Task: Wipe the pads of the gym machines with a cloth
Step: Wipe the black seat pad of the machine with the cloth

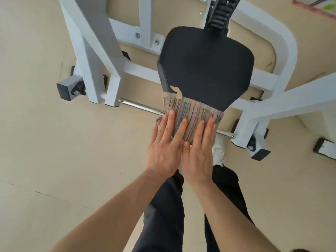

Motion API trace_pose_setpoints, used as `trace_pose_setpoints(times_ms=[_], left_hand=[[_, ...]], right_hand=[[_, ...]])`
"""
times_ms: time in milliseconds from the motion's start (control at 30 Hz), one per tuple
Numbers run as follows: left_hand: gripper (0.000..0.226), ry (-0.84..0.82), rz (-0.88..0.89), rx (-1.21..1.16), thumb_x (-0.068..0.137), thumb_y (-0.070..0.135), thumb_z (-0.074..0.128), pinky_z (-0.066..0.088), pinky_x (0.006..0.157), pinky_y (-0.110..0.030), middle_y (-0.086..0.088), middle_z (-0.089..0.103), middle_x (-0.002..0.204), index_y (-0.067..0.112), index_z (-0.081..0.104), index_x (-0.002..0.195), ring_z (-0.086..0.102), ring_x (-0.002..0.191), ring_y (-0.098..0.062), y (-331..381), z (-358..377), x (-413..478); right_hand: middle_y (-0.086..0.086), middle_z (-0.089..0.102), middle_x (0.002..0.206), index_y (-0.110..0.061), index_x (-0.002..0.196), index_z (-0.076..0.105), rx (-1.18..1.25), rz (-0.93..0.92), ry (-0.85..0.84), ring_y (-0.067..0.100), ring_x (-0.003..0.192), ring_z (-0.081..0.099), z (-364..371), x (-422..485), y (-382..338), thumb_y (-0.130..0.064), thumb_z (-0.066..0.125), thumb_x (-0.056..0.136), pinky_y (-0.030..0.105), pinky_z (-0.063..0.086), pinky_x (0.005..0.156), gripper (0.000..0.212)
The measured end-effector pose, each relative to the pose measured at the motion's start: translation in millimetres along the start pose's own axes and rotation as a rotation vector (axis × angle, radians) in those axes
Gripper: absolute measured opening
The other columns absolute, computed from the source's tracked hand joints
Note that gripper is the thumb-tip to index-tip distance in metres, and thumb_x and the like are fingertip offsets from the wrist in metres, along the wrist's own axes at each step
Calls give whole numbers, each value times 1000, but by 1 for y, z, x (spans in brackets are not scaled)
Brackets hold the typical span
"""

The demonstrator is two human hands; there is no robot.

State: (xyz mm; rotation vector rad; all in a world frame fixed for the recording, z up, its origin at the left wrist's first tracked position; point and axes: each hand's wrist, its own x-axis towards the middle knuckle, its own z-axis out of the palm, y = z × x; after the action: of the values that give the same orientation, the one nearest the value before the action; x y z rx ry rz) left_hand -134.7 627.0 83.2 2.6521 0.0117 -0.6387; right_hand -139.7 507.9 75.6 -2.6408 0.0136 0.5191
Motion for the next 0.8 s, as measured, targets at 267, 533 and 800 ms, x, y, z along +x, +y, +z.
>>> trace_pose_setpoints(times_ms=[267, 533, 800], left_hand=[[60, -188, 450, 380, 106, 51, 4, -1, 126, -46, 0, 0, 170, 29, 5, 162, -5, 157, -25, -13, -46, 76], [57, -198, 500, 431, 106, 47, 9, 1, 127, -46, 2, -5, 170, 33, 0, 161, -6, 157, -23, 43, -40, 159], [60, -226, 491, 448, 105, 49, 5, -1, 127, -47, 0, -11, 170, 30, -7, 161, -11, 156, -25, 27, -45, 118]], right_hand=[[3, 9, 169, -14, 161, -3, 1004, 305, 262, 12, 154, 16, 10, 34, -24, -23, 32, 109, 37, 28, 123, 63], [8, 29, 163, -17, 160, 9, 1341, 448, 369, 20, 148, 35, -5, 129, 29, -33, 30, 103, 46, 29, 122, 63], [2, 29, 164, -21, 160, 14, 1393, 409, 345, 13, 149, 31, 0, 89, 0, -33, 24, 108, 43, 25, 124, 54]])
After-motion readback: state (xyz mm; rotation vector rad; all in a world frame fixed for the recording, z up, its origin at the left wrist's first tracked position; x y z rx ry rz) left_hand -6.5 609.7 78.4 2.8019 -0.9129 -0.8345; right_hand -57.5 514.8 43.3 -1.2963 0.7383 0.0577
